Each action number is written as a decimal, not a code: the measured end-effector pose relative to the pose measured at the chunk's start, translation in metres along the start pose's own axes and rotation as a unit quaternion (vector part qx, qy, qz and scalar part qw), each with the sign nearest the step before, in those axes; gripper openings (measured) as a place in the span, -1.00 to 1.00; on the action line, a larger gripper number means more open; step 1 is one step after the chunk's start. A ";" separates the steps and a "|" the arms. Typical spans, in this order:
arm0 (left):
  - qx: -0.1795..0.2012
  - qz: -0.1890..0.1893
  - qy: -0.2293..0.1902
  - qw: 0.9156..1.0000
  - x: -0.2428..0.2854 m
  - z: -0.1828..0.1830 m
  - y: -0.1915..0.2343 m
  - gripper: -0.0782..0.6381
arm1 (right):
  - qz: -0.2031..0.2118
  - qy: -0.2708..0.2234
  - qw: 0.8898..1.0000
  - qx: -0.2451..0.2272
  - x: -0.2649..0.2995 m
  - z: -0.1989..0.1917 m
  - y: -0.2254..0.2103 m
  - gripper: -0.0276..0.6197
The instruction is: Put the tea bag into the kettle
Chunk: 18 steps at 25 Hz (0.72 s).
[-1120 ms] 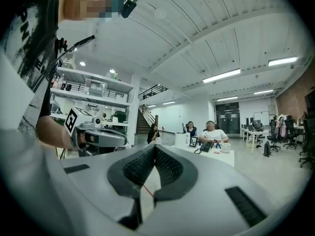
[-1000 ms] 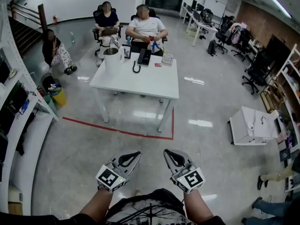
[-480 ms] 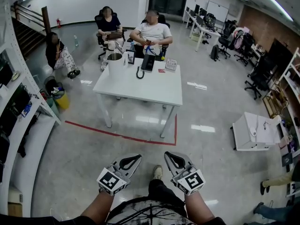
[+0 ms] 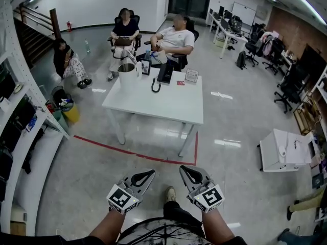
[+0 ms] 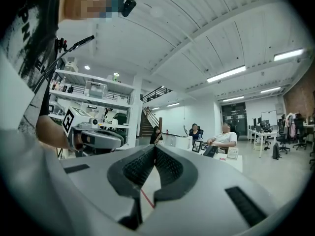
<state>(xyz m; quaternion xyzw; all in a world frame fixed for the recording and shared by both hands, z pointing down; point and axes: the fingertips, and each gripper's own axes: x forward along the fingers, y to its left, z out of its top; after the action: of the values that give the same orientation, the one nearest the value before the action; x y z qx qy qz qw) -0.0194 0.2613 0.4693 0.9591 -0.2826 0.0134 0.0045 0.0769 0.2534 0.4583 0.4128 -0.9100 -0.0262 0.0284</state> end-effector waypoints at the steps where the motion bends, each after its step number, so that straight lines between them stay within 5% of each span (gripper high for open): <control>1: 0.001 -0.001 0.001 1.000 0.007 0.000 0.003 -0.76 | 0.001 0.000 1.000 -0.001 0.003 0.001 -0.007 -0.88; 18: 0.006 0.025 0.015 1.000 0.125 0.018 0.080 -0.76 | 0.049 0.005 0.999 0.009 0.074 0.003 -0.128 -0.88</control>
<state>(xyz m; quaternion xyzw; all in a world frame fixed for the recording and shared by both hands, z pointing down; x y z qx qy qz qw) 0.0428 0.1261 0.4549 0.9514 -0.3066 0.0294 0.0029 0.1242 0.1136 0.4479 0.3676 -0.9294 -0.0142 0.0309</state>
